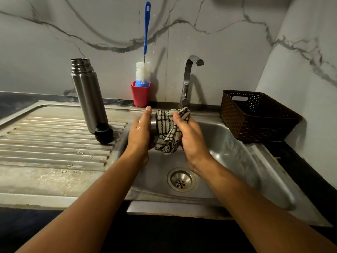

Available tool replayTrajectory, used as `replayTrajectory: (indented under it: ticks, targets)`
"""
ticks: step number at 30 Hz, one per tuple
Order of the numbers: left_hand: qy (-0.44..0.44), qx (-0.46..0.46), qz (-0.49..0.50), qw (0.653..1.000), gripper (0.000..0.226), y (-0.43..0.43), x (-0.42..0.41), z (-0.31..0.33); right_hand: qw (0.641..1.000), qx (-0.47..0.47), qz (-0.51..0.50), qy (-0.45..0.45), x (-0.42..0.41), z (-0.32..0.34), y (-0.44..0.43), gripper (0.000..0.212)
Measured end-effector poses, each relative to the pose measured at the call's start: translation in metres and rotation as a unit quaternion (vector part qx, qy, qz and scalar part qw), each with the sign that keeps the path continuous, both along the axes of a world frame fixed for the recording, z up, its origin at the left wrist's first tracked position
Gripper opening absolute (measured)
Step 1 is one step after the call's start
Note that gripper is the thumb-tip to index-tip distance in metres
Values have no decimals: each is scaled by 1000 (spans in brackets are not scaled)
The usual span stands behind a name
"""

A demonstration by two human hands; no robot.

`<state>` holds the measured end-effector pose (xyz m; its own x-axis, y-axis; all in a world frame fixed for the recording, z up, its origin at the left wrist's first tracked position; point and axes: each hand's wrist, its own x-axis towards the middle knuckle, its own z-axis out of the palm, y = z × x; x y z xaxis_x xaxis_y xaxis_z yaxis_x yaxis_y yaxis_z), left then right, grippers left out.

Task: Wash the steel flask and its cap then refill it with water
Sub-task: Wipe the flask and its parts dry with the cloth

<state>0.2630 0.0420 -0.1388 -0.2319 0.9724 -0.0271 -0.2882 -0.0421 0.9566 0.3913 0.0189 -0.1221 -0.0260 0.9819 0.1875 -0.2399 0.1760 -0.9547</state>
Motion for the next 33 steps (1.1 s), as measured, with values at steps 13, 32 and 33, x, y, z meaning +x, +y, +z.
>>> replayTrajectory:
  ticks: [13, 32, 33]
  targets:
    - [-27, -9, -71, 997, 52, -2, 1, 11, 966, 180, -42, -178, 19, -8, 11, 27]
    - [-194, -103, -107, 970, 47, -5, 5, 8, 911, 252, -74, -318, 11, -27, 7, 29]
    - [-205, -109, -106, 967, 40, -4, 3, 10, 898, 272, -47, -342, 10, -28, 5, 33]
